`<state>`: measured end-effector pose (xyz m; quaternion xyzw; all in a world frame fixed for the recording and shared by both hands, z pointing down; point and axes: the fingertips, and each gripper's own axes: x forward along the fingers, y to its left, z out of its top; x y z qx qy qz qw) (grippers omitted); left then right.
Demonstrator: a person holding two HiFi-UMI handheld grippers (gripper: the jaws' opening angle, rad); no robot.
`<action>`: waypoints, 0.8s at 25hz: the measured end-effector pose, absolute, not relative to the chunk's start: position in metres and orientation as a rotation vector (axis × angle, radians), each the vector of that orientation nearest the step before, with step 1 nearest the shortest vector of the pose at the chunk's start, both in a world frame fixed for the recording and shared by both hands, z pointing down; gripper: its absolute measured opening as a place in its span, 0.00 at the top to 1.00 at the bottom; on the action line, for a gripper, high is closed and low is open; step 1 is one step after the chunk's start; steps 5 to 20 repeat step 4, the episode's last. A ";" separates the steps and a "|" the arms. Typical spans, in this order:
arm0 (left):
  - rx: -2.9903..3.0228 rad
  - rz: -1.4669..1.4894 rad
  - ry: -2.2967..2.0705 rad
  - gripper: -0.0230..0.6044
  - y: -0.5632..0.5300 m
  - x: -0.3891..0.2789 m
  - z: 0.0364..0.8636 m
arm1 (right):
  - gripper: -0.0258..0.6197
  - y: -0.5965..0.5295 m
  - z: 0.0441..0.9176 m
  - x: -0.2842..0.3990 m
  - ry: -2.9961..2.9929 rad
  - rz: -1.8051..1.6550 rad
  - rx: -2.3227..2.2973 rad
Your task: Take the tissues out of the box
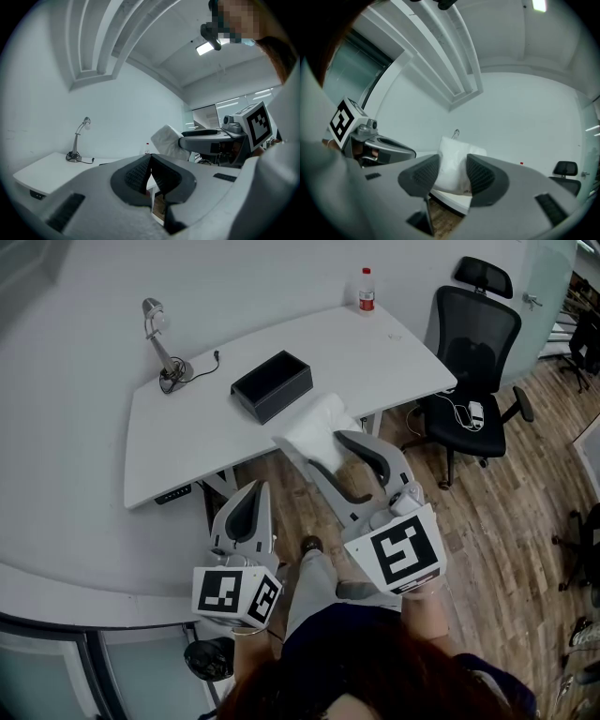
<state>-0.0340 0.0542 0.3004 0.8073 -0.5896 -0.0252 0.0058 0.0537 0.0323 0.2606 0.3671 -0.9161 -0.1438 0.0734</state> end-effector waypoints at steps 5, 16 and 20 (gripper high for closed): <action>2.529 -0.077 -1.844 0.93 0.054 -0.032 0.301 | 0.66 0.033 0.260 0.054 -2.759 -0.433 1.101; 2.529 -0.077 -1.844 0.93 0.054 -0.032 0.301 | 0.66 0.033 0.260 0.054 -2.759 -0.433 1.101; 2.529 -0.077 -1.844 0.93 0.054 -0.032 0.301 | 0.66 0.033 0.260 0.054 -2.759 -0.433 1.101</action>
